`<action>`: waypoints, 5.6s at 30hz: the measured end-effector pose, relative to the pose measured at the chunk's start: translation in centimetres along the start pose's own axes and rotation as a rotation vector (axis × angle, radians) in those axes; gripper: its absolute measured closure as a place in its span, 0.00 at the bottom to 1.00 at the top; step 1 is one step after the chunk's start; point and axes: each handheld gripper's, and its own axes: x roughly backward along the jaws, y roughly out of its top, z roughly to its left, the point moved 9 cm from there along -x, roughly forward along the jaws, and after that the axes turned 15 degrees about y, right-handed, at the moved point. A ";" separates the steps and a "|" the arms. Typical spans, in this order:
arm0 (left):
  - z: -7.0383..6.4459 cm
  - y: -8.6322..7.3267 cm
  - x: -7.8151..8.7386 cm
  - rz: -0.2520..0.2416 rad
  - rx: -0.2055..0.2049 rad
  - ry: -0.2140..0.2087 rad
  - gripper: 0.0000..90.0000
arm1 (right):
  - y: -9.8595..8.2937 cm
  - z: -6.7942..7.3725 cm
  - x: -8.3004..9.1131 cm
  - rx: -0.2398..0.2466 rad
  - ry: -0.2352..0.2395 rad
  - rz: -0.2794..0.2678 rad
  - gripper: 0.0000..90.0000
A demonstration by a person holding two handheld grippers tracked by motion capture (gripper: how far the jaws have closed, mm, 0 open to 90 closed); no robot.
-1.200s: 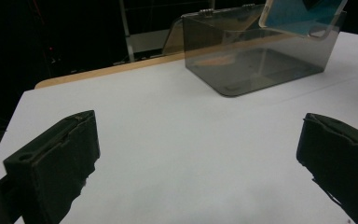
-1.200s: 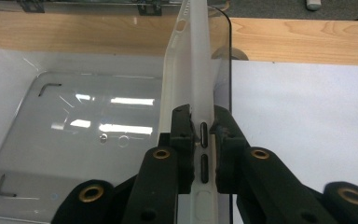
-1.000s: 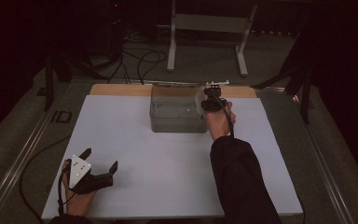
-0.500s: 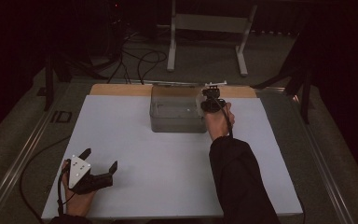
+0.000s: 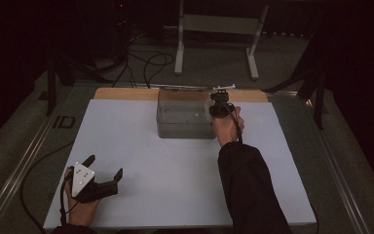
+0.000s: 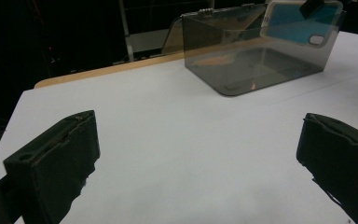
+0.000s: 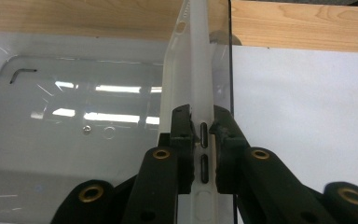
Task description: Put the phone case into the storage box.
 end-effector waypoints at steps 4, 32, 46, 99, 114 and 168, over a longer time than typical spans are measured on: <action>0.0 0.0 0.0 -0.001 -0.001 0.000 0.00 | 0.0 0.2 0.0 0.000 0.003 0.001 0.91; 0.1 0.1 0.1 -0.003 0.007 0.001 0.00 | -0.4 0.3 -1.1 0.024 -0.043 0.083 0.90; 0.1 0.0 0.0 -0.001 0.006 -0.002 0.00 | -0.6 0.2 -1.7 0.031 -0.068 0.101 0.90; 0.0 0.0 0.1 0.000 0.004 -0.002 0.00 | 0.0 0.9 -0.6 0.105 -0.033 0.096 0.78; 0.0 0.0 0.1 0.001 0.002 -0.002 0.00 | 0.8 2.0 0.9 0.211 0.086 0.031 0.56; 0.6 -0.5 -0.3 0.048 0.014 0.026 0.00 | -6.9 2.5 10.1 0.370 0.288 -0.267 0.10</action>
